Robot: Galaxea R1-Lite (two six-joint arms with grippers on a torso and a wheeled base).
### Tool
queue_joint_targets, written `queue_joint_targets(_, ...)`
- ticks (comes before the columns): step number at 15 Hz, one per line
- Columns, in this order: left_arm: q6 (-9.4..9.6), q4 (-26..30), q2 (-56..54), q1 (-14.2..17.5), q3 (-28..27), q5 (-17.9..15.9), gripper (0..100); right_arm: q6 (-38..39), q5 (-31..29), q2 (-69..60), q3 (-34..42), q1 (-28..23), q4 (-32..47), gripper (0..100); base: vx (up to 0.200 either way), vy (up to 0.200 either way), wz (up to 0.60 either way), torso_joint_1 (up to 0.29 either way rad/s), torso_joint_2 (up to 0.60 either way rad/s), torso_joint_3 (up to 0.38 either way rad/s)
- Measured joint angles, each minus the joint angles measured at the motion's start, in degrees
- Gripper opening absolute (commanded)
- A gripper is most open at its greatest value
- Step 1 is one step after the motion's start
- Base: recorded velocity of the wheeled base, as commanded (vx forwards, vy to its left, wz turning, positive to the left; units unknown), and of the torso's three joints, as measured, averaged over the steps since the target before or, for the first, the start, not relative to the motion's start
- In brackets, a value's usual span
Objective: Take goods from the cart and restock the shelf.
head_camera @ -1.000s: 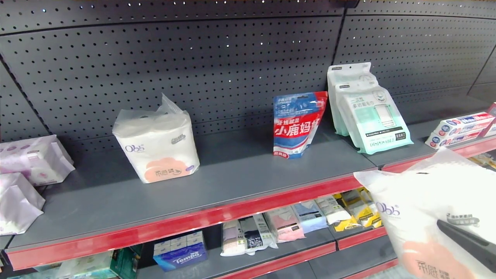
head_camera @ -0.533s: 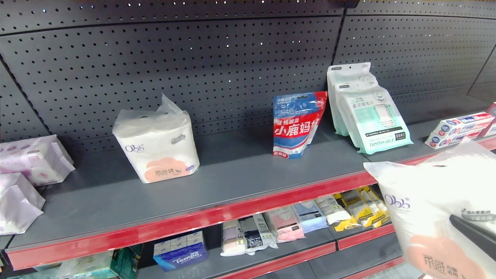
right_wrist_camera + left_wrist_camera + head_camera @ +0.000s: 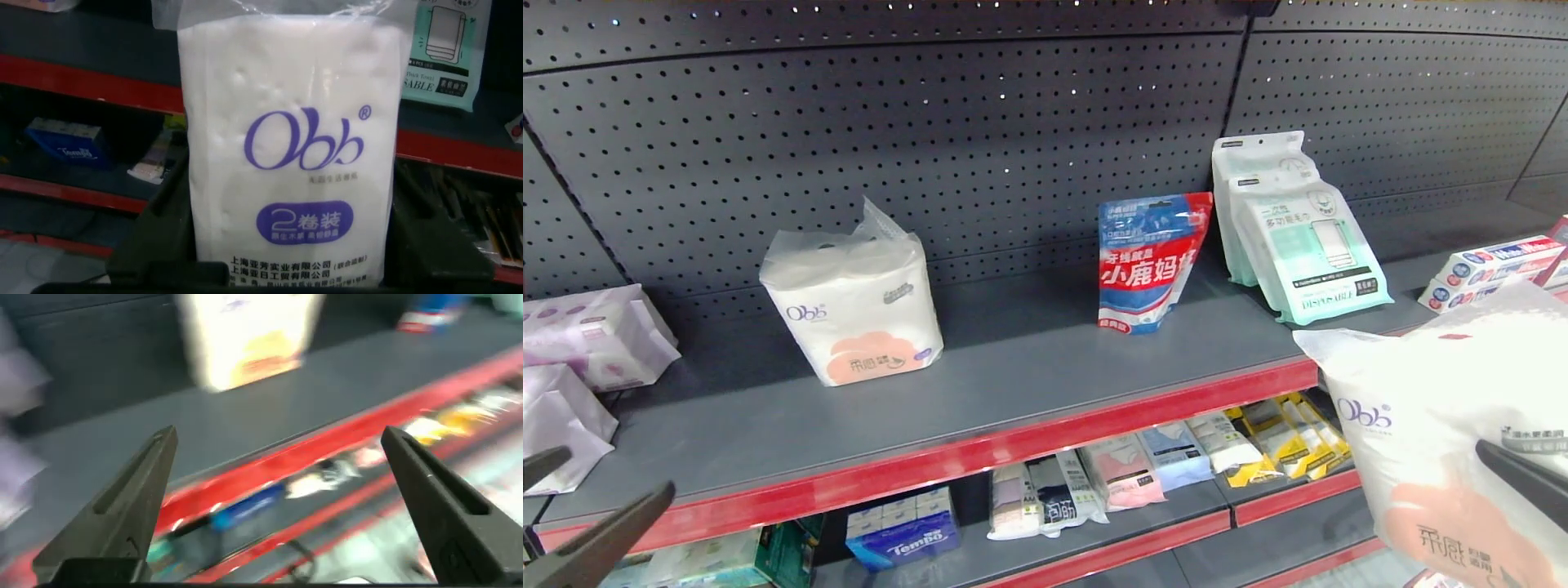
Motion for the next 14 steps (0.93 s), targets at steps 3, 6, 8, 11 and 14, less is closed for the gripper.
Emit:
queue_joint_targets(3,2.01,-15.58,13.07,3.18,-0.35,-9.16,100,-0.1,-0.11,1.71,-0.77,-0.15,0.05,0,0.0,0.0,0.0,0.0,0.0,0.0)
queue_joint_targets(6,6.96,-29.51,27.51,10.44,-1.74,-21.54,100,-0.11,-0.24,2.8,-1.34,-0.63,0.13,0,0.0,0.0,0.0,0.0,0.0,0.0)
queue_joint_targets(8,8.98,-33.46,35.67,15.64,-5.1,-30.71,100,-0.21,-0.28,3.41,-1.49,-1.22,0.16,0,0.0,0.0,0.0,0.0,0.0,0.0)
queue_joint_targets(11,10.28,-34.91,43.12,19.5,-9.31,-35.82,100,-0.21,-0.28,4.19,-1.73,-1.46,0.16,0,0.0,0.0,0.0,0.0,0.0,0.0)
queue_joint_targets(14,11.89,-35.54,51.13,20.3,-14.28,-39.05,100,-0.49,-0.26,4.83,-1.79,-2.1,0.16,0,0.0,0.0,0.0,0.0,0.0,0.0)
